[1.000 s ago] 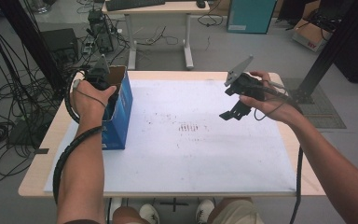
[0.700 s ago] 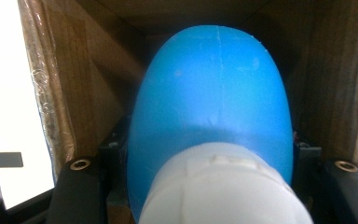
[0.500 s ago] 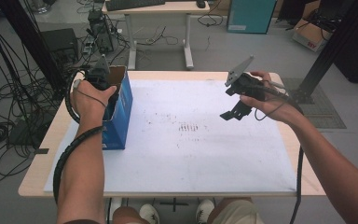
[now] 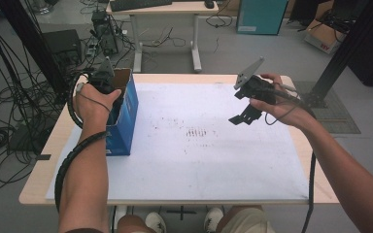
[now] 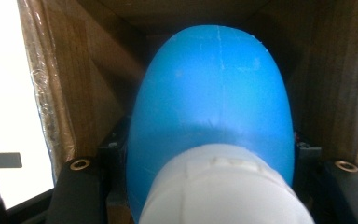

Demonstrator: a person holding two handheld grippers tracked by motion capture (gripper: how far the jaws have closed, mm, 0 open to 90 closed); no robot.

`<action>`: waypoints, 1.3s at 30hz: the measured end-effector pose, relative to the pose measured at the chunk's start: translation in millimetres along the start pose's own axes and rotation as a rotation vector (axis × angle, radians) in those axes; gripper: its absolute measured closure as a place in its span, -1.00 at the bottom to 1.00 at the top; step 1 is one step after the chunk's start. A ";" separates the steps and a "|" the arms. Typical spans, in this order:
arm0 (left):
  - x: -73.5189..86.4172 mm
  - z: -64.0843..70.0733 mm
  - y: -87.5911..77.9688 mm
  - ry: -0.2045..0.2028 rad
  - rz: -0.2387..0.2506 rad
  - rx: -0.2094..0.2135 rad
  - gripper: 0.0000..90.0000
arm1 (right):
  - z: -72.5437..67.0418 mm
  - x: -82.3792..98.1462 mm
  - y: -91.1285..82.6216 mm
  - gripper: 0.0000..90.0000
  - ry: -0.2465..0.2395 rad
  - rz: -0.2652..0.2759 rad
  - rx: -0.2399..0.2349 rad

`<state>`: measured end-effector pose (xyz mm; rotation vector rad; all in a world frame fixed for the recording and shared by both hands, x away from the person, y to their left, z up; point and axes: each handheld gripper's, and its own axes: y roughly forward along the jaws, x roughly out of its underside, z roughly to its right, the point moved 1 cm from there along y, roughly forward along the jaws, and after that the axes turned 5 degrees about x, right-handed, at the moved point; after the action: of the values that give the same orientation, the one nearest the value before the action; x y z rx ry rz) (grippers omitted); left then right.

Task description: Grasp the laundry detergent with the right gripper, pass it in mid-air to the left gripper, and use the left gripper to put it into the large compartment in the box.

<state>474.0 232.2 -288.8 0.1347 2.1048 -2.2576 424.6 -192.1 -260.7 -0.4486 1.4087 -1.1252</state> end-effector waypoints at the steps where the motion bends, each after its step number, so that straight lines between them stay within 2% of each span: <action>1: 0.0 0.0 -0.1 0.000 0.000 0.000 -0.19 | 0.1 0.2 -0.2 -0.89 0.000 -0.002 -0.001; 39: 1.0 0.2 -1.3 0.017 -0.004 0.002 -0.22 | -0.7 -2.2 -1.1 -0.89 -0.013 -0.004 -0.003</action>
<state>472.8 232.1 -287.5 0.1503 2.1136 -2.2687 424.0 -190.6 -258.7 -0.4600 1.3996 -1.1212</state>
